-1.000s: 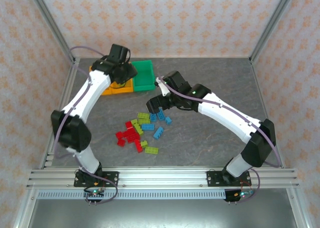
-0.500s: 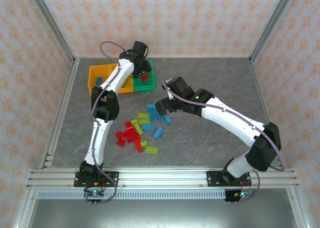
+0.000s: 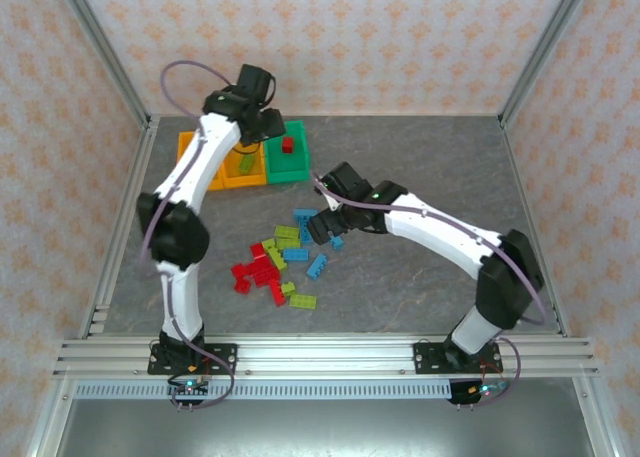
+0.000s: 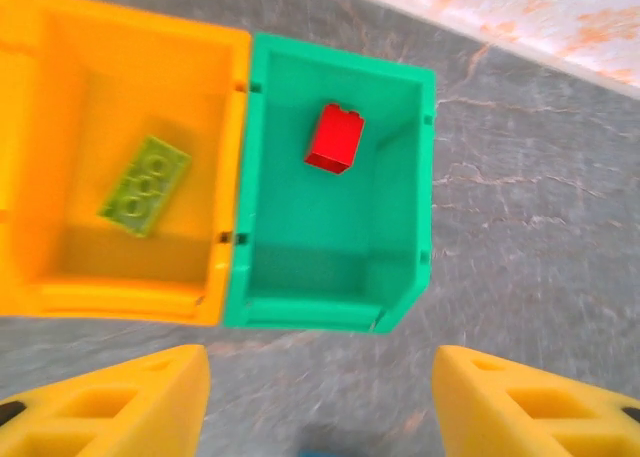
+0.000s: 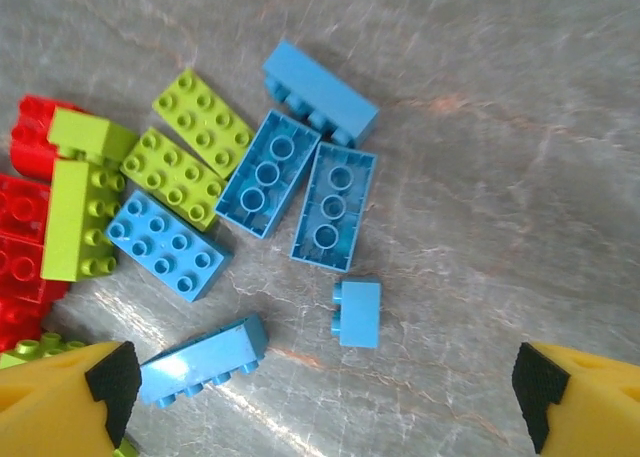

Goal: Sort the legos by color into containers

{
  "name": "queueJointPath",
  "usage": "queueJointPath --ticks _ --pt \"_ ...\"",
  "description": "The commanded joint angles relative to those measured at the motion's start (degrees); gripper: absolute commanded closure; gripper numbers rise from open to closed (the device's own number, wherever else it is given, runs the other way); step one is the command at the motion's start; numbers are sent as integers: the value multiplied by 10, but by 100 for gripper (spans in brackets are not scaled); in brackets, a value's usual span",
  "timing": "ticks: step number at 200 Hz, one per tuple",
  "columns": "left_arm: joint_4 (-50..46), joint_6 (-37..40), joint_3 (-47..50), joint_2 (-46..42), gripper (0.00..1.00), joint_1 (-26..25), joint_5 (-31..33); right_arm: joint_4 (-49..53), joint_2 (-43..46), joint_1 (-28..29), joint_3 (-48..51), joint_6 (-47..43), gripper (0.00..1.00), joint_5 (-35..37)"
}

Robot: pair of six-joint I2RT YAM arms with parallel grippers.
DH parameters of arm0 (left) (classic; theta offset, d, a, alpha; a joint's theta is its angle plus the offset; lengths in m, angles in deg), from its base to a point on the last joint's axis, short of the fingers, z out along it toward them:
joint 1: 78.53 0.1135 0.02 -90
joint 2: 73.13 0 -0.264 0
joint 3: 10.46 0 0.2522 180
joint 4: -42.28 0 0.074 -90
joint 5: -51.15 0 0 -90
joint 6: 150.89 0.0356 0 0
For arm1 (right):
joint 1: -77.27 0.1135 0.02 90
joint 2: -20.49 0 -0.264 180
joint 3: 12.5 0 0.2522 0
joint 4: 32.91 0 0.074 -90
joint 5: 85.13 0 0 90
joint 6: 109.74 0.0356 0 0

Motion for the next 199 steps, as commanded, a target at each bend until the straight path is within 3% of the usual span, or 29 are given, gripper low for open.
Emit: queueJointPath --ticks 1,46,82,110,142,199 --pt "-23 83 89 -125 39 -4 47 -24 -54 -2 -46 -40 3 -30" --pt "-10 133 289 -325 37 -4 75 1 -195 -3 -169 -85 6 -33" --pt "2 119 392 -415 36 -4 76 3 -259 -5 -231 -67 6 -38" --pt "-5 102 426 -430 35 -4 55 8 -294 -5 -261 -72 7 -22" --pt "-21 99 432 -420 35 -4 49 48 -344 -10 -304 -99 20 14" --pt "-4 102 447 -412 35 -4 26 78 -377 -18 -330 -114 21 33"
